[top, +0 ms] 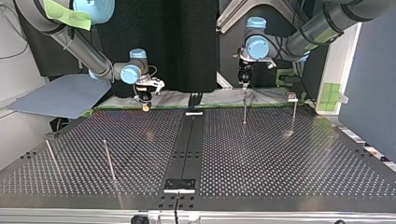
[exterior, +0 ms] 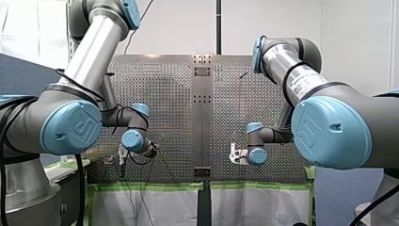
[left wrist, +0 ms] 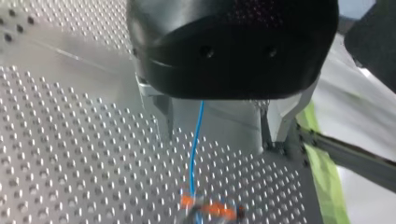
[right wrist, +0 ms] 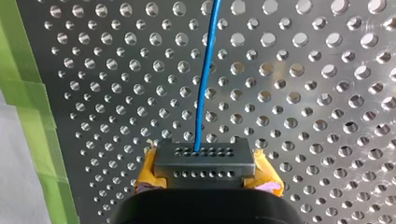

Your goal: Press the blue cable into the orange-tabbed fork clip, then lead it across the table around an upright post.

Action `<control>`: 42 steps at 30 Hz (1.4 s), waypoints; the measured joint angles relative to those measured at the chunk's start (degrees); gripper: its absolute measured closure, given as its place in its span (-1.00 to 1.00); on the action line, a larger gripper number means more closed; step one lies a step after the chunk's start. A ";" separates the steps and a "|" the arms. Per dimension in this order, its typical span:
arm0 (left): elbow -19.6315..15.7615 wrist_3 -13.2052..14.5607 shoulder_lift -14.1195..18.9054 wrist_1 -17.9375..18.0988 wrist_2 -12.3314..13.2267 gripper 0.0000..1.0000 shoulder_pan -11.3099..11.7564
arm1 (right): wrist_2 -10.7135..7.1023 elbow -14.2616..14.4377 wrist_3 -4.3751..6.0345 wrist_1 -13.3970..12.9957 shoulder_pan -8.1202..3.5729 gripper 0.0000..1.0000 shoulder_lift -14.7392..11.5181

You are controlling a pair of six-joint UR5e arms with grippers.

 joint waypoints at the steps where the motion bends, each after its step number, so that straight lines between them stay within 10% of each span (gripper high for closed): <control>1: 0.00 -0.46 0.00 0.22 -0.06 -1.00 -0.61 | -0.02 0.00 0.01 0.02 0.00 1.00 0.00; 42: -0.01 0.69 -0.08 -0.93 -15.20 -1.00 -1.91 | -0.76 0.01 0.38 0.20 0.00 1.00 0.02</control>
